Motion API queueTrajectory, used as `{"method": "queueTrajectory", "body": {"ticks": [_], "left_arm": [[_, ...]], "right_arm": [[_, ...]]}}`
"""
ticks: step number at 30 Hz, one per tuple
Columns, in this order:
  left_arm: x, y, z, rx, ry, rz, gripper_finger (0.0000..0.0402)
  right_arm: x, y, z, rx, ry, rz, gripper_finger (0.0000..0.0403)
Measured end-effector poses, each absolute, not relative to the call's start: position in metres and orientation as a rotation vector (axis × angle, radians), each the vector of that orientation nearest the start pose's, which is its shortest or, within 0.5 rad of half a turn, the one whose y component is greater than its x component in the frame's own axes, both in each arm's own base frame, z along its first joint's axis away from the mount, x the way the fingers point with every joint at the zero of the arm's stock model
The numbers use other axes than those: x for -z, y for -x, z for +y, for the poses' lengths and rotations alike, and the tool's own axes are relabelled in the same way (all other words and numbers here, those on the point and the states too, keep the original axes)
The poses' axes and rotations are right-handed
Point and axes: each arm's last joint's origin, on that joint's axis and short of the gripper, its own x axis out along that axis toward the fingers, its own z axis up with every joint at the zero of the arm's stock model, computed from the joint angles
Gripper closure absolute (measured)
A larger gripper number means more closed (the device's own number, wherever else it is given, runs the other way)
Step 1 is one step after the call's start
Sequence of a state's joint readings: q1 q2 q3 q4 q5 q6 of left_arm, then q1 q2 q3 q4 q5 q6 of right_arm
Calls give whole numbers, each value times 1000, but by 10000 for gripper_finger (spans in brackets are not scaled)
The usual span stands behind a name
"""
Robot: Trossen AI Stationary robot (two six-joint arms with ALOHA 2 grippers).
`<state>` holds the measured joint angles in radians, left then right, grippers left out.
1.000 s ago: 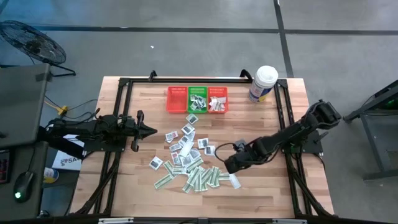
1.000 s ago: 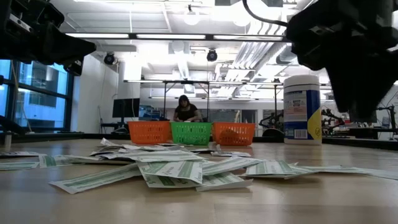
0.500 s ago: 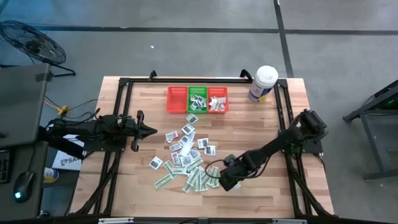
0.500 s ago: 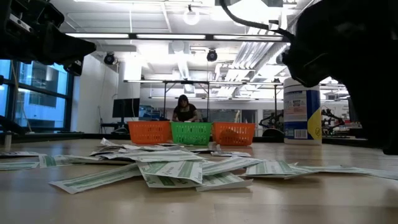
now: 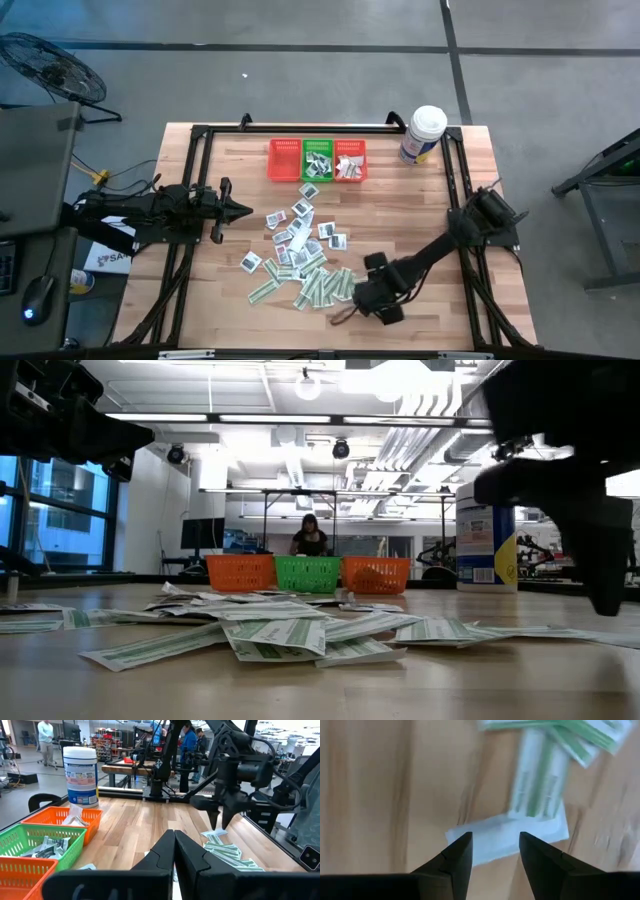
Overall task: Pick & Place First Aid Supplies
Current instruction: Put the bandage pack into the right orange bin
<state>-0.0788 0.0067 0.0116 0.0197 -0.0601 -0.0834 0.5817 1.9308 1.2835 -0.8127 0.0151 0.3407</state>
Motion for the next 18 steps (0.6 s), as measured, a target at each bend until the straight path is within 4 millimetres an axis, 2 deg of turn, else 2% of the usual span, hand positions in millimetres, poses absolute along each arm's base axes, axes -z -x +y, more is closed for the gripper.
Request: {"method": "queueTrajectory", "body": {"ticks": [3,7,13,18], "left_arm": [[-169,-97,-6,20,85,-24,400],[-169,-97,-6,20,85,-24,400],[-169,-97,-6,19,85,-24,400],[-169,-97,-6,20,85,-24,400]], "right_arm": [[-154,-294,195,-322,296,1456,247],[-147,-290,192,-395,374,1461,247],[-141,-294,194,-452,383,1374,247],[-128,-287,192,-447,334,1355,247]]}}
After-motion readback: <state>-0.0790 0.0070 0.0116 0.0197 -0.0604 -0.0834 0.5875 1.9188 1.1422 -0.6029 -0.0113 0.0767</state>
